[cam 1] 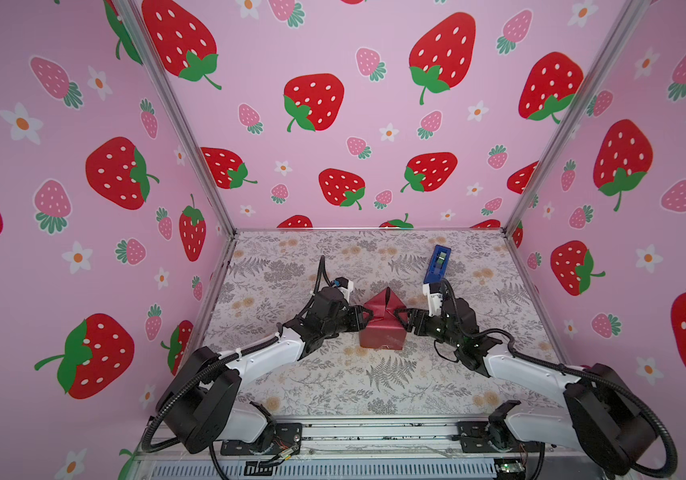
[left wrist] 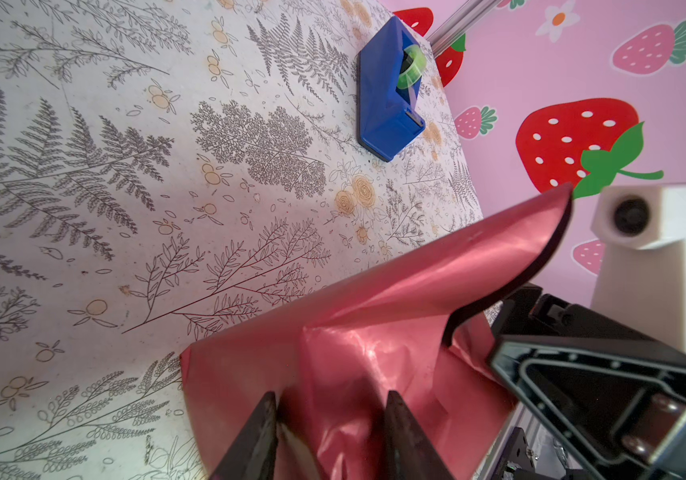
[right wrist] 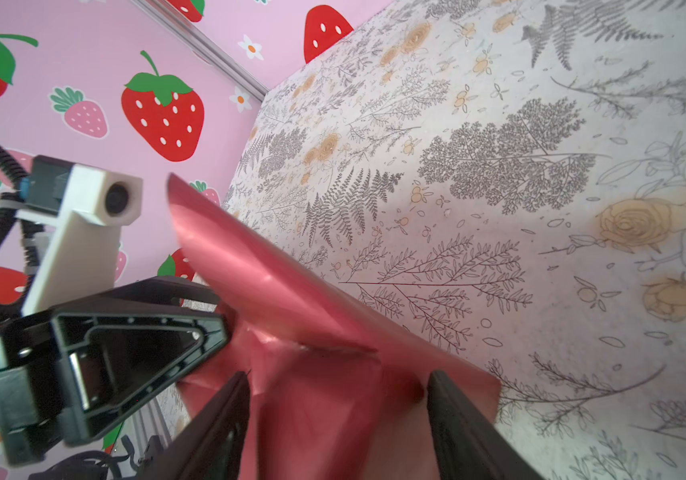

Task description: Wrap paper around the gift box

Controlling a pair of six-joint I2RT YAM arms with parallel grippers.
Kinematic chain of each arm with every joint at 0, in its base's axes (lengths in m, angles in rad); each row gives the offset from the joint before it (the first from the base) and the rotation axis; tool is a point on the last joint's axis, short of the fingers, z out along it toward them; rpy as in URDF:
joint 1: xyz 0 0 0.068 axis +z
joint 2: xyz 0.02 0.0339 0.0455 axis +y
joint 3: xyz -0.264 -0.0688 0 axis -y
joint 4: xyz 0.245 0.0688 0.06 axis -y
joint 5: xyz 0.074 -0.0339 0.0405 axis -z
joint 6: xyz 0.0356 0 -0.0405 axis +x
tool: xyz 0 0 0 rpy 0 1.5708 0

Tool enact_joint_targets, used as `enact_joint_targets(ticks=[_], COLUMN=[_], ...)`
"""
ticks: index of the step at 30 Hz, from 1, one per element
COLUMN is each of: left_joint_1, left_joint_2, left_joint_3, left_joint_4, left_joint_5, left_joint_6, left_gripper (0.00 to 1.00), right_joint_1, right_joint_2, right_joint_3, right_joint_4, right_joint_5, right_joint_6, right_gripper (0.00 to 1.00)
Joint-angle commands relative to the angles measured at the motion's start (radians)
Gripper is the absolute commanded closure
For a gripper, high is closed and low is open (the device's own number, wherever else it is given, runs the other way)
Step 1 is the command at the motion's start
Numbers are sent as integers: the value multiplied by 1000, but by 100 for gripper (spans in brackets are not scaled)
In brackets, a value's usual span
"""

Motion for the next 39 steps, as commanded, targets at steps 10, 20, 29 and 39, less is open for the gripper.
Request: enact_joint_targets(ticks=[10,20,29,39], left_joint_1=[-12,-12,-12,-12], left_joint_2=[55,65,58,59], left_joint_3=[-41,-37,-36,-33], left_joint_4=[-225,-224,-233,-234], left_joint_5=[-30,-25,-26,-24], left_joint_6=[33,36,37,37], left_gripper=[57,57,57,57], right_joint_1=[-96,-115,-120,-120], right_joint_2=[-60,65,6,36], right_joint_3=[-20,25,-18,-32], right_joint_4=[-58,5,75,98], right_joint_5=[3,-152,-130,-153], right_joint_6=[-82,-142,-88,-98], right_gripper=[48,60,60,62])
